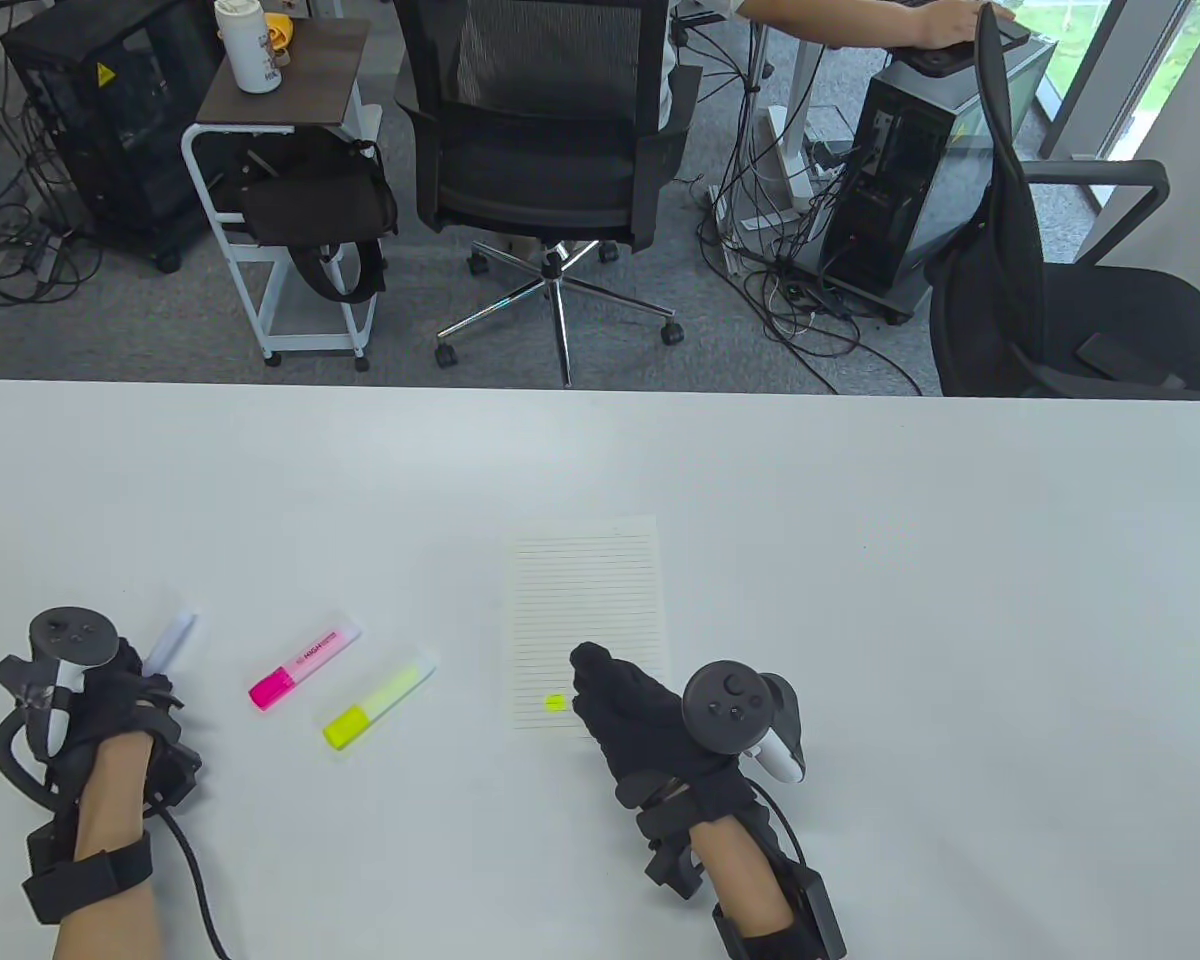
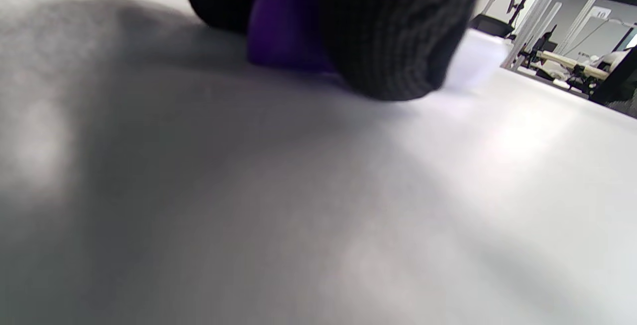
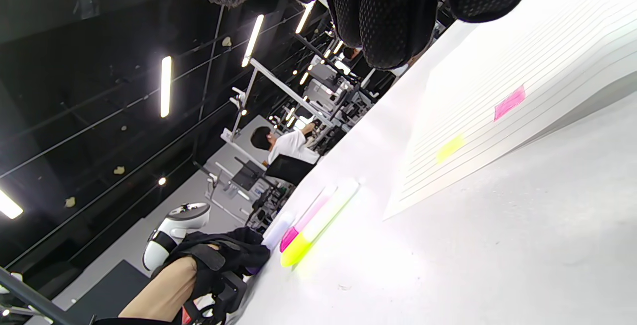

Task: Apply highlighter ink on paper

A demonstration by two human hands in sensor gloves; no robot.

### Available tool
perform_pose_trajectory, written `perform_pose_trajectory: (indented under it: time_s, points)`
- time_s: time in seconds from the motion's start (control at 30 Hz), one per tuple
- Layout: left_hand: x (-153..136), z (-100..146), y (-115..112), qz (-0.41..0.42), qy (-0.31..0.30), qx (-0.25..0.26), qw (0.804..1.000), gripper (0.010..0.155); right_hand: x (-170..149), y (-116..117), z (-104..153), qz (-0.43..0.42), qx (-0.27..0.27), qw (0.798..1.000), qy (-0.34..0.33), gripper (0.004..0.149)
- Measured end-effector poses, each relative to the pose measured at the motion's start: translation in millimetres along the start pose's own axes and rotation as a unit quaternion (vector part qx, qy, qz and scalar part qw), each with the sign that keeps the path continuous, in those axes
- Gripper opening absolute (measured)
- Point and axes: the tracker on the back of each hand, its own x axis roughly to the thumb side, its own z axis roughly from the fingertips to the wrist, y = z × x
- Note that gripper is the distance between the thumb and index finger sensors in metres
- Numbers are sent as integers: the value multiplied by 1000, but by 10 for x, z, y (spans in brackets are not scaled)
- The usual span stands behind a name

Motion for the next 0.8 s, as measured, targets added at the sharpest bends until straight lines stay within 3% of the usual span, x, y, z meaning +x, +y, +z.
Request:
perform_pose_trajectory:
  time_s: [0.1,0.2,0.4,0.53,0.67,0.8]
  points:
    - [-19,18,21,21,1,1,1000,61,-2,-7,1,-1,0,1000,1,57]
    - [32,101,76,62,-21,17,998,65,-2,-9,1,-1,-1,1000,1,57]
    - [484,585,244,69,-165,72,981,57,-3,-15,0,-2,-3,1000,-1,57]
    - [934,1150,165,112,-335,50,934,55,1,-19,-1,-2,-9,1000,-5,58]
    - [1363,1718,-107,77,-486,-4,871,54,41,15,-4,3,-8,1000,-16,61]
    - [1627,2241,-490,21,-564,-65,823,55,96,53,-7,12,8,999,-41,68]
